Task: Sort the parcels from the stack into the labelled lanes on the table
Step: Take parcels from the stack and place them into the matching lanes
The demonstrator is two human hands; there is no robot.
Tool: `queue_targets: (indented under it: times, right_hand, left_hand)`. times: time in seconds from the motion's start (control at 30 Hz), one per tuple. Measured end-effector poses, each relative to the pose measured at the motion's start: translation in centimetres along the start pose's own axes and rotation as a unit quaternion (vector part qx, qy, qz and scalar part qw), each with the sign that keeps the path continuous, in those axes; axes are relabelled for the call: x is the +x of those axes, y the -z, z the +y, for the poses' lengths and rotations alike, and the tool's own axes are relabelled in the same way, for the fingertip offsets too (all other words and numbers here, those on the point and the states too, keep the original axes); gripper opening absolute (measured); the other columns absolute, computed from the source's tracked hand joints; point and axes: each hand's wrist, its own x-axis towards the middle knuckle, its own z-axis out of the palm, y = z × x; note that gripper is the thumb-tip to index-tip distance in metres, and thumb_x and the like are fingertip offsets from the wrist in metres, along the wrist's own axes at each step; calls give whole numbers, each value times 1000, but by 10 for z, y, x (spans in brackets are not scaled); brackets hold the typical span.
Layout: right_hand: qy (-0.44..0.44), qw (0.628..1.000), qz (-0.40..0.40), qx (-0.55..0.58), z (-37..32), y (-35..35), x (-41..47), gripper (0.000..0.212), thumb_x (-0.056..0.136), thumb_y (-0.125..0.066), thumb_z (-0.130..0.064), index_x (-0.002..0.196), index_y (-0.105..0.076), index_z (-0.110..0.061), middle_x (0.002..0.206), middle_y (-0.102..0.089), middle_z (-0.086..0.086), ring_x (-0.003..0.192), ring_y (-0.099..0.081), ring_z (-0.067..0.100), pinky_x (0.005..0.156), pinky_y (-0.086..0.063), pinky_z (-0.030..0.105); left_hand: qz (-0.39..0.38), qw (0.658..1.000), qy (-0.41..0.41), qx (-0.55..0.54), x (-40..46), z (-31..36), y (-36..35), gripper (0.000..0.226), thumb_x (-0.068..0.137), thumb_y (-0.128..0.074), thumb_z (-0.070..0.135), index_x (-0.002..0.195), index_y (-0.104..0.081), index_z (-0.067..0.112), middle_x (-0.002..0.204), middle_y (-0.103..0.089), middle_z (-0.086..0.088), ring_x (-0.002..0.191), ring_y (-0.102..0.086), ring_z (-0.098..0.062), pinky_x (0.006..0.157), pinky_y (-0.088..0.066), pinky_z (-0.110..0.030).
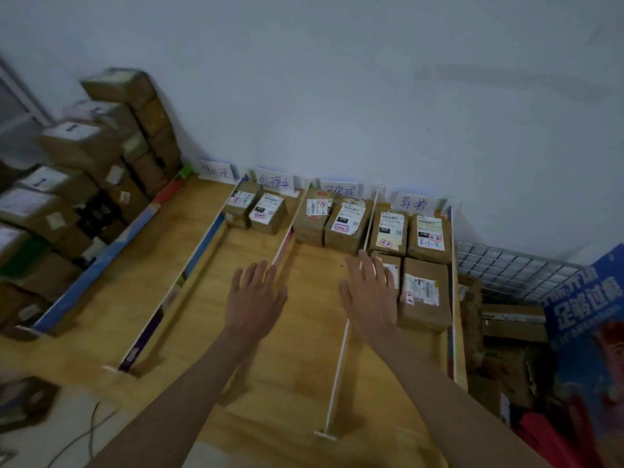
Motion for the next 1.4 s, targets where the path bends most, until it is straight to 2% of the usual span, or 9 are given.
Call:
queue_targets:
  times: [0.1,0.23,0.4,0.5,0.73,0.97,1.07,1.27,1.4]
  right_hand:
    - [36,999,8,-3,-57,-5,-2,43,102,-41,-37,141,-48,-20,149,-45,8,138,-41,32,112,-33,49]
    - [79,997,22,-13,-134,-15,-9,44,101,-41,-37,140,-50,-19,145,-49,8,132,-45,31,108,-37,48]
    - [96,995,11,3,-227,-32,-17,50,100,-28,-41,140,-49,-20,144,-50,7,132,-45,32,108,-37,48]
    - [116,993,10,2,-280,-43,-20,49,101,-28,-41,141,-47,-20,144,-49,6,132,-44,31,108,-36,48]
    - [161,987,14,18,-382,-61,-11,44,99,-38,-37,139,-46,-19,140,-50,7,129,-46,29,107,-37,46]
    - [169,984,17,47,-472,-95,28,42,99,-45,-40,136,-49,-20,134,-54,5,123,-50,27,104,-40,44]
    - [166,984,22,56,-510,-112,54,43,98,-48,-39,135,-49,-19,132,-56,5,121,-52,26,102,-42,43]
    - [146,986,18,77,-575,-133,110,43,98,-43,-41,134,-49,-19,125,-58,2,115,-54,21,99,-42,39]
    - [132,987,12,91,-613,-140,147,45,99,-43,-42,136,-46,-18,128,-56,2,114,-54,19,97,-44,36]
  left_hand:
    - [16,999,38,2,-23,-58,13,55,101,-34,49,142,-49,17,149,-47,-4,140,-39,-23,117,-27,-46]
    - [26,997,69,19,-55,-140,29,54,100,-38,49,142,-47,18,148,-46,-3,139,-39,-22,118,-25,-45]
    - [10,994,111,21,-96,-231,39,55,101,-34,50,146,-44,19,154,-40,-2,144,-32,-21,120,-20,-45]
    - [12,991,135,19,-116,-280,44,58,101,-31,52,148,-41,19,155,-38,-2,146,-30,-22,121,-17,-45]
    - [38,983,178,36,-139,-374,57,53,99,-40,51,139,-52,18,143,-50,-3,136,-42,-23,117,-26,-48]
    - [48,982,178,35,-118,-464,57,54,99,-35,51,138,-51,17,141,-51,-4,135,-42,-24,118,-26,-47]
    - [46,981,182,49,-96,-509,56,56,99,-27,52,138,-49,18,141,-51,-3,135,-42,-23,118,-25,-46]
    - [33,980,183,65,-44,-584,65,55,101,-27,51,142,-46,19,144,-50,-4,136,-42,-22,118,-26,-48]
    - [39,982,179,55,-9,-624,71,58,102,-29,53,145,-44,18,149,-46,-5,139,-39,-23,120,-19,-46]
